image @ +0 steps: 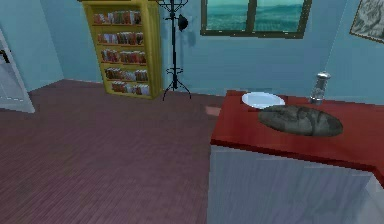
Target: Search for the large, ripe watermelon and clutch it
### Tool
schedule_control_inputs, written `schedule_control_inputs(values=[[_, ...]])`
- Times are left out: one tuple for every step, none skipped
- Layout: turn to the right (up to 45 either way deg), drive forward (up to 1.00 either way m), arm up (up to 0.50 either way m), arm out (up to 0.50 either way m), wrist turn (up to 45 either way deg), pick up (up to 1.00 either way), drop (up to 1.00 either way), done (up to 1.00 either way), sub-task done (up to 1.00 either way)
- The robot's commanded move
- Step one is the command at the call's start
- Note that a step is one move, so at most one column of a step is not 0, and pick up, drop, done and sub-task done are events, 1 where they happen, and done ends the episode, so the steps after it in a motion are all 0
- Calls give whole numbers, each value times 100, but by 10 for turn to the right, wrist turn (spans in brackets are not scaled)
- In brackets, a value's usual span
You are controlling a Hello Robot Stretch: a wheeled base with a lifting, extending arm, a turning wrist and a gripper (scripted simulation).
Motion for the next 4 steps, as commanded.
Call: schedule_control_inputs(values=[[0,0,0,0,450,0,0,0,0],[0,0,0,0,300,0,0,0,0],[0,0,0,0,0,100,0,0,0],[0,0,0,0,0,0,0,100,0]])
